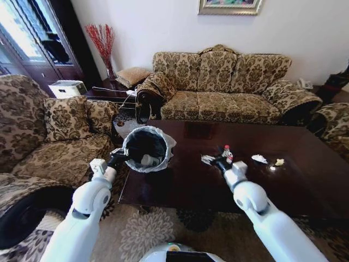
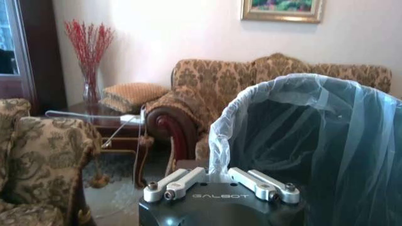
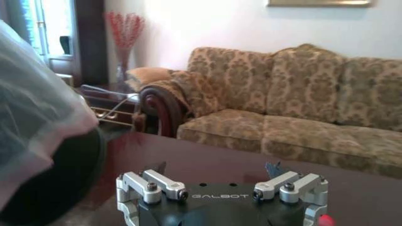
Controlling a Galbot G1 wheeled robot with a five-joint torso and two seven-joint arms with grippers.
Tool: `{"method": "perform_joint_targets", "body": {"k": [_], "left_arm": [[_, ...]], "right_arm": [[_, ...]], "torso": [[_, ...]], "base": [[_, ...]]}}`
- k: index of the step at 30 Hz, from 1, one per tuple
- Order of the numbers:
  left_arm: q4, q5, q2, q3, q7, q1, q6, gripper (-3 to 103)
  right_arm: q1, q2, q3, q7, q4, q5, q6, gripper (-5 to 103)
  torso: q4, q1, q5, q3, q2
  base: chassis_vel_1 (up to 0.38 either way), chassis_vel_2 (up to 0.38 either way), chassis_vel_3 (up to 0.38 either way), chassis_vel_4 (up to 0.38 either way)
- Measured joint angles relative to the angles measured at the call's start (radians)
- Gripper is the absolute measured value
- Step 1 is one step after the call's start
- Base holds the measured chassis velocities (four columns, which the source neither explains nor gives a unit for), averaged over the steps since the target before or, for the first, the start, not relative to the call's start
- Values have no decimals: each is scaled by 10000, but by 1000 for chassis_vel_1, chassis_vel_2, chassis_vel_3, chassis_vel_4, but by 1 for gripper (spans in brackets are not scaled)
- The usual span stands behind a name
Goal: Move to the front of the table and place the trash on the table into the trash bin.
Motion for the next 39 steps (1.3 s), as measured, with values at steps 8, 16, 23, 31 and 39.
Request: {"method": "perform_joint_targets", "body": {"k": [8,16,23,31,39], "left_arm": [[17,262,-229,23,88,230,-314,1],[-90,310,-243,12,117,318,-328,1],[-92,323,-216,10,120,293,-309,1],[-93,336,-228,1,151,293,-283,1],[-165,313,-240,-1,158,257,-261,1]], "right_arm": [[-558,755,262,-221,246,-1109,166,100],[-802,930,256,-235,254,-1342,194,100],[-936,934,368,-222,158,-1305,249,100],[-1092,961,471,-183,143,-1286,272,100],[-1827,1156,726,-187,142,-1466,864,100]], "torso": [[17,2,-4,1,0],[9,2,-3,2,0],[12,3,-4,2,0],[7,3,-2,1,0],[9,1,0,1,0]], "base": [[0,0,0,0],[-5,-5,9,8],[-92,-97,97,129],[-219,-273,212,263],[-253,-318,250,310]]}}
